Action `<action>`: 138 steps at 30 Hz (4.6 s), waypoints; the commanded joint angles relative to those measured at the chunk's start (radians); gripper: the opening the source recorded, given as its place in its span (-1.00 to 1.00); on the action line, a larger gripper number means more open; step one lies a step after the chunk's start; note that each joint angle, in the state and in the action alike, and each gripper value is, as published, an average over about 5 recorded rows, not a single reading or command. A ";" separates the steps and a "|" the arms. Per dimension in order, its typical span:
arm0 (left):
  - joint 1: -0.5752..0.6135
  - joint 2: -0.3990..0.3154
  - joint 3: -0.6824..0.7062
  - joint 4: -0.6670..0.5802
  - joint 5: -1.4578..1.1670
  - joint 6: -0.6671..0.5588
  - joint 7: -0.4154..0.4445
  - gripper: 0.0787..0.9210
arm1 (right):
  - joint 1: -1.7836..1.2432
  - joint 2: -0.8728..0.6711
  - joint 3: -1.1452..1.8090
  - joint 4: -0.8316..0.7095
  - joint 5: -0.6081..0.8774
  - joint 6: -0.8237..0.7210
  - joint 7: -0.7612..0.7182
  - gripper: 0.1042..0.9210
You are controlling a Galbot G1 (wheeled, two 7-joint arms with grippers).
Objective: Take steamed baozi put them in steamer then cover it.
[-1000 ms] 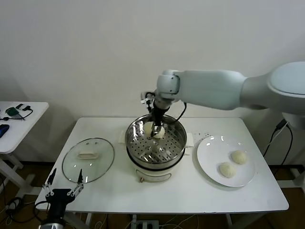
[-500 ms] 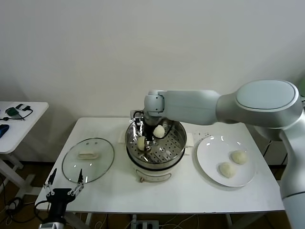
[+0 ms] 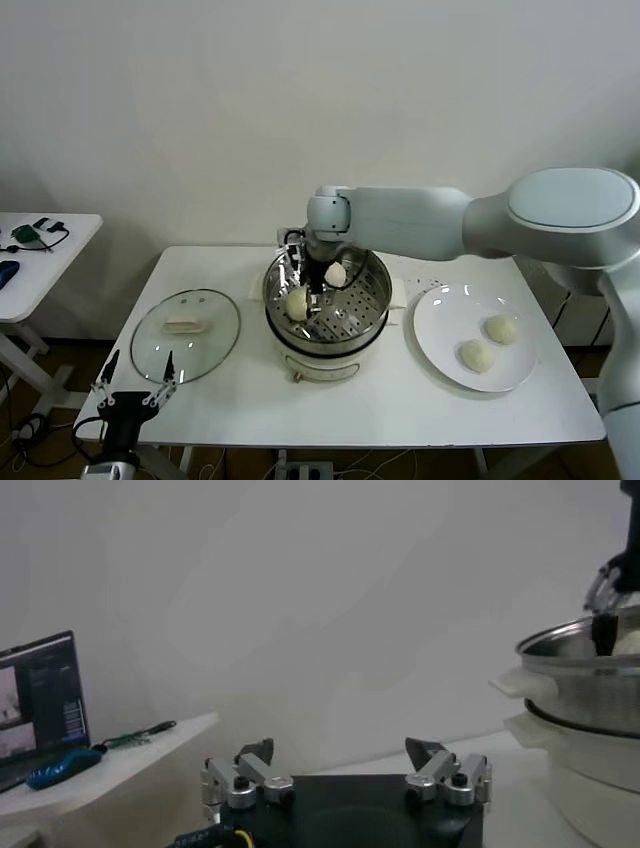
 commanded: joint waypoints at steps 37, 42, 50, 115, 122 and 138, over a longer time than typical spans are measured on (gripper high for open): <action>0.039 -0.015 -0.026 -0.013 0.023 0.015 -0.005 0.77 | -0.634 -0.699 0.478 0.015 -0.750 0.155 -0.123 0.76; 0.040 -0.017 -0.030 -0.009 0.025 0.015 -0.005 0.77 | -0.670 -0.647 0.513 -0.035 -0.768 0.159 -0.110 0.76; 0.043 -0.021 -0.030 0.000 0.026 0.010 -0.006 0.77 | -0.680 -0.610 0.524 -0.061 -0.785 0.166 -0.110 0.76; 0.094 0.000 -0.049 0.007 -0.029 -0.014 -0.008 0.77 | -0.220 0.052 0.233 0.190 -1.045 1.014 -0.291 0.47; 0.095 0.003 -0.054 0.014 -0.035 -0.016 -0.009 0.77 | -0.226 0.036 0.217 0.189 -1.050 1.013 -0.282 0.54; 0.090 0.003 -0.054 0.013 -0.032 -0.013 -0.009 0.77 | -0.086 -0.065 0.245 0.165 -0.988 0.997 -0.277 0.76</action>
